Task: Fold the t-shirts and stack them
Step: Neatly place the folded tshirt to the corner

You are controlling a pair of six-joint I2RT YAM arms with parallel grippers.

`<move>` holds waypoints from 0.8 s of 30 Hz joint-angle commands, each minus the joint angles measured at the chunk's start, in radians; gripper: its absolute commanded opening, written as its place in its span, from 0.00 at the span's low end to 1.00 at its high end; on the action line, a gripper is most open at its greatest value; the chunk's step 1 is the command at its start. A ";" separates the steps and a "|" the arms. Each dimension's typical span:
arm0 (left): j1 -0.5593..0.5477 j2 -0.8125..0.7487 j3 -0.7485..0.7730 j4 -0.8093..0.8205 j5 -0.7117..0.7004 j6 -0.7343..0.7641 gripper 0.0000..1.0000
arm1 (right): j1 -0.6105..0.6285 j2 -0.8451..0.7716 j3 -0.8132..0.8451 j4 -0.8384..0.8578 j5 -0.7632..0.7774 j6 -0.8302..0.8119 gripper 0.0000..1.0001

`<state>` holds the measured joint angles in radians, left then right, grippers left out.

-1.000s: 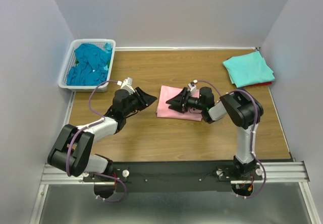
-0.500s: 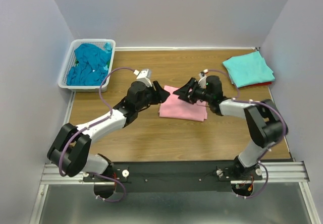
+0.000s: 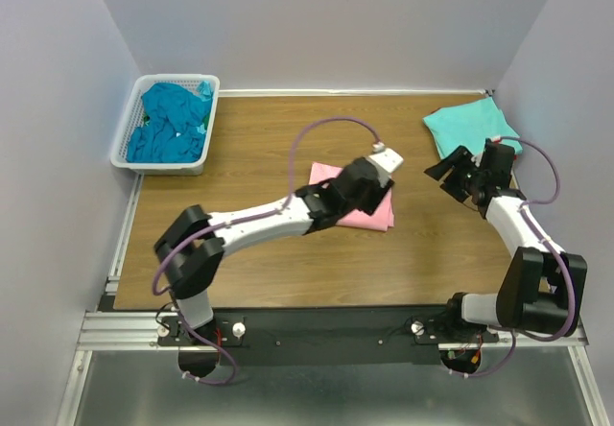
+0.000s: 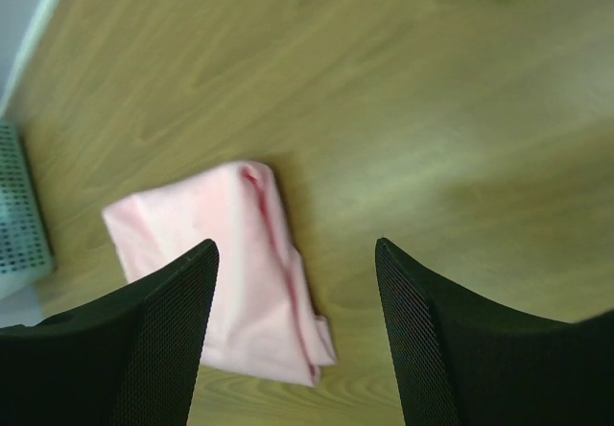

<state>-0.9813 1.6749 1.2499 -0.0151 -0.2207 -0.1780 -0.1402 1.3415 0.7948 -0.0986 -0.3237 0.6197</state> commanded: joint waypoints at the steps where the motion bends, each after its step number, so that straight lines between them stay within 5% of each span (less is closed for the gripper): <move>1: -0.095 0.156 0.127 -0.181 -0.054 0.225 0.58 | -0.025 -0.039 -0.066 -0.150 0.040 -0.049 0.73; 11: -0.160 0.397 0.335 -0.279 0.098 0.328 0.48 | -0.024 -0.045 -0.109 -0.153 0.026 -0.046 0.82; 24: -0.161 0.546 0.434 -0.401 0.087 0.353 0.49 | -0.024 -0.045 -0.121 -0.150 0.020 -0.063 0.93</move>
<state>-1.1393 2.1967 1.6608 -0.3614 -0.1520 0.1562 -0.1654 1.3144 0.6971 -0.2310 -0.3077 0.5713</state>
